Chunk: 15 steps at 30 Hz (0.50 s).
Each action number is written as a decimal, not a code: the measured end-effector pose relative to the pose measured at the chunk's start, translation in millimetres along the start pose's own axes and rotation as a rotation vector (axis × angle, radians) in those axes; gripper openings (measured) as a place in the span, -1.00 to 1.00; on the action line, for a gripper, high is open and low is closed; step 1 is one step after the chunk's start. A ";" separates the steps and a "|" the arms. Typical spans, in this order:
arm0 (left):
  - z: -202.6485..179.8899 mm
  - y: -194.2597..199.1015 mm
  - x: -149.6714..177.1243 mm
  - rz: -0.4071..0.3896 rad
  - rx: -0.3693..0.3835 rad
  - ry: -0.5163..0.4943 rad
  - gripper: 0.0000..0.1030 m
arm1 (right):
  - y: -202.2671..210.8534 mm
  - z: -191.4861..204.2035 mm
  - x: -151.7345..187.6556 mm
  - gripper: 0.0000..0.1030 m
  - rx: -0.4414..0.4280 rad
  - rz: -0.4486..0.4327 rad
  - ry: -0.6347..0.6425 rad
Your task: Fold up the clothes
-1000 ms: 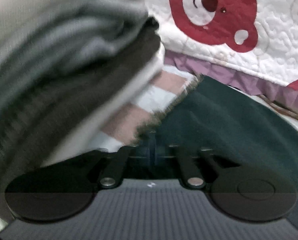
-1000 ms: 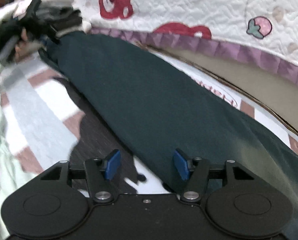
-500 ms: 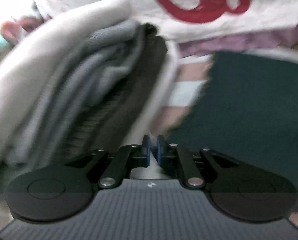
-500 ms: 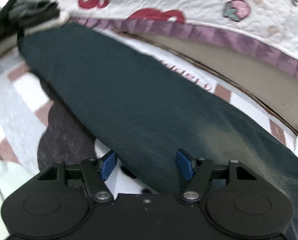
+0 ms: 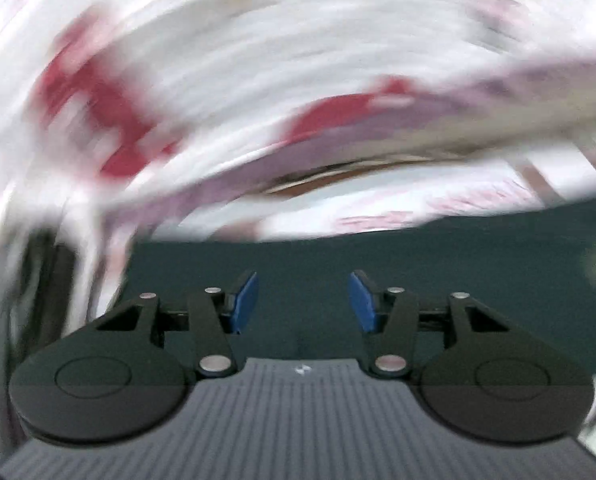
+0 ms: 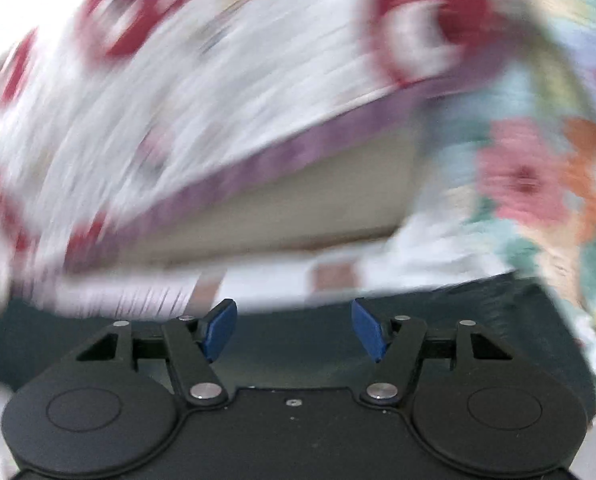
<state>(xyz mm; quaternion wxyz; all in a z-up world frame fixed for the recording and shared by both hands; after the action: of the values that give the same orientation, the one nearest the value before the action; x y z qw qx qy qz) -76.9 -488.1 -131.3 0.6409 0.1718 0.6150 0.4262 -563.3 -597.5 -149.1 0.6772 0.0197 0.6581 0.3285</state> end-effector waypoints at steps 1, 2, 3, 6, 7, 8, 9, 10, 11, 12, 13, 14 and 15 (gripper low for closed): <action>-32.1 6.6 -10.2 0.006 0.004 -0.137 -0.01 | -1.1 -26.7 -5.3 0.34 0.049 -0.015 -0.075; -62.7 14.2 -20.8 0.020 0.024 -0.260 -0.01 | -2.0 -53.5 -10.4 0.34 0.098 -0.030 -0.150; -89.6 21.4 -29.6 0.044 0.059 -0.324 -0.01 | -4.0 -80.3 -14.0 0.35 0.148 -0.036 -0.225; -168.9 43.9 -54.8 0.118 0.163 -0.513 -0.01 | -28.1 -138.6 0.2 0.35 0.256 0.046 -0.341; -193.5 51.0 -58.9 0.135 0.184 -0.553 -0.01 | -35.7 -154.2 7.0 0.32 0.279 0.065 -0.376; -216.3 53.8 -60.3 0.137 0.198 -0.580 -0.01 | -40.8 -165.2 18.1 0.16 0.267 0.069 -0.459; -239.0 56.6 -61.6 0.138 0.213 -0.608 -0.01 | -45.3 -174.6 27.9 0.00 0.251 0.076 -0.529; -261.8 59.0 -62.4 0.139 0.229 -0.634 -0.01 | -46.9 -176.7 31.5 -0.06 0.226 0.102 -0.536; -285.8 57.7 -59.1 0.132 0.250 -0.646 -0.01 | -48.5 -178.7 35.1 -0.09 0.200 0.127 -0.543; -309.3 56.5 -55.9 0.123 0.270 -0.656 -0.01 | -49.0 -180.5 37.1 -0.09 0.176 0.144 -0.544; -329.7 54.9 -53.2 0.098 0.276 -0.655 -0.01 | -45.3 -180.8 31.8 -0.09 0.160 0.117 -0.512; -349.4 53.3 -50.6 0.070 0.281 -0.652 -0.01 | -42.1 -181.4 27.3 -0.09 0.143 0.091 -0.489; -363.2 51.0 -48.3 0.016 0.279 -0.632 -0.02 | -41.1 -185.1 27.5 -0.09 0.125 0.069 -0.510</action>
<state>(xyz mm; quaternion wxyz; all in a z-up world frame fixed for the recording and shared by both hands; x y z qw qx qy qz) -427.7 -605.7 -129.4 0.7666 0.3863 0.4368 0.2687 -715.7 -691.8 -216.8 0.8069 0.1663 0.4842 0.2947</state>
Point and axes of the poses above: each gripper's, at about its wrist camera, not at the fingertips, and y roughly against the way its jaws point, z to its left, x to its underside, the point moved 8 cm from there along -y, roughly the way its jaws point, and after that the axes turned 9 degrees about y, right-handed, at the moved point
